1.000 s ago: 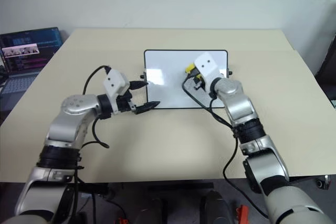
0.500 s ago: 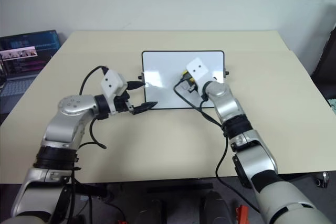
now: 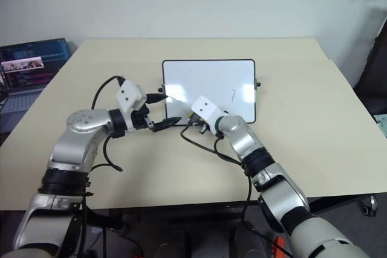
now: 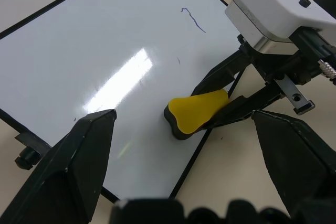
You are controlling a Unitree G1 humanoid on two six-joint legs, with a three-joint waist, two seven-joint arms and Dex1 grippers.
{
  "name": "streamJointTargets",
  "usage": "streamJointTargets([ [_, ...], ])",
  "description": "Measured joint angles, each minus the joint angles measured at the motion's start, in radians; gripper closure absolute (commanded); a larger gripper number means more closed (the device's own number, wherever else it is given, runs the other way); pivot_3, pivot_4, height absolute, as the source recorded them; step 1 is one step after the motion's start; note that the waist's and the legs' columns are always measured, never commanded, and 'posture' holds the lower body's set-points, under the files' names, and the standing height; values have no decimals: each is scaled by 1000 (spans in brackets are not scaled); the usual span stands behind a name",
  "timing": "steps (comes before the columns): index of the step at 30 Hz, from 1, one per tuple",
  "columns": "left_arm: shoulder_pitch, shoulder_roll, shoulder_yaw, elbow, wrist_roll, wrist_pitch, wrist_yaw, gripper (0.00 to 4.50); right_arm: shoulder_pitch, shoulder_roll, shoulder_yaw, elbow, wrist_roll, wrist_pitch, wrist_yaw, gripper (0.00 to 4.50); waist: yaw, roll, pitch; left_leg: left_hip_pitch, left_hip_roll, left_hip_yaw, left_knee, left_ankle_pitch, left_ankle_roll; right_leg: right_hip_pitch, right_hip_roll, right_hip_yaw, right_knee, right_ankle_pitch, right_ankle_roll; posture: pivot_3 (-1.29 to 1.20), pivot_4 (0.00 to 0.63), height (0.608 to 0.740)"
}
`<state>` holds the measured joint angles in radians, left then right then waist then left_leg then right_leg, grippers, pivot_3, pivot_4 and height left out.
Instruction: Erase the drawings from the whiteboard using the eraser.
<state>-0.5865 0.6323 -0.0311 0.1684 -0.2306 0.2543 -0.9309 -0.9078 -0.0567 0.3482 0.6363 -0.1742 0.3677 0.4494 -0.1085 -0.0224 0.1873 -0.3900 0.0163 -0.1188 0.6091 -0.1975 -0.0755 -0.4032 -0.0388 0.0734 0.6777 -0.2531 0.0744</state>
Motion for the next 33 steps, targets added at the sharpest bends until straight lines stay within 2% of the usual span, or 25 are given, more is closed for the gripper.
streamJointTargets([
  [13, -10, -5, -2, 6, 1, 0, -1, 0, -127, -67, -131, 170, 1, -102, -242, 3357, 25, -1, -1, -1, -1, -1, 0, 3, 0, 1, 0, 0, -1, -3, -5, 0, 150, 740],
  [19, -17, -8, -3, 9, 2, -1, -4, 0, -135, -64, -134, 193, 0, -124, -272, 3357, 24, -1, -1, -1, -1, -1, 0, 3, 1, 1, 0, 0, -1, -3, -5, 0, 150, 740],
  [24, -21, -7, -3, 26, 4, -2, -10, 0, -114, -60, -109, 157, -12, -106, -206, 3359, 20, -2, -1, -1, -1, -1, 0, 3, 1, 1, 0, 0, -1, -3, -5, 0, 150, 740],
  [28, -24, -8, -3, 27, 5, -2, -16, 0, -37, -66, -55, 55, -35, -72, -101, 3360, 12, -3, -2, 0, 0, -1, -1, 3, 1, 1, 0, 0, -1, -2, -4, 0, 150, 740],
  [33, -24, -8, -3, 26, 6, -3, -18, 0, 38, -92, -51, -59, -37, 19, -17, 3360, 14, -4, -3, 0, 0, -1, -1, 3, 1, 1, 0, 0, -1, -3, -6, 0, 150, 740],
])
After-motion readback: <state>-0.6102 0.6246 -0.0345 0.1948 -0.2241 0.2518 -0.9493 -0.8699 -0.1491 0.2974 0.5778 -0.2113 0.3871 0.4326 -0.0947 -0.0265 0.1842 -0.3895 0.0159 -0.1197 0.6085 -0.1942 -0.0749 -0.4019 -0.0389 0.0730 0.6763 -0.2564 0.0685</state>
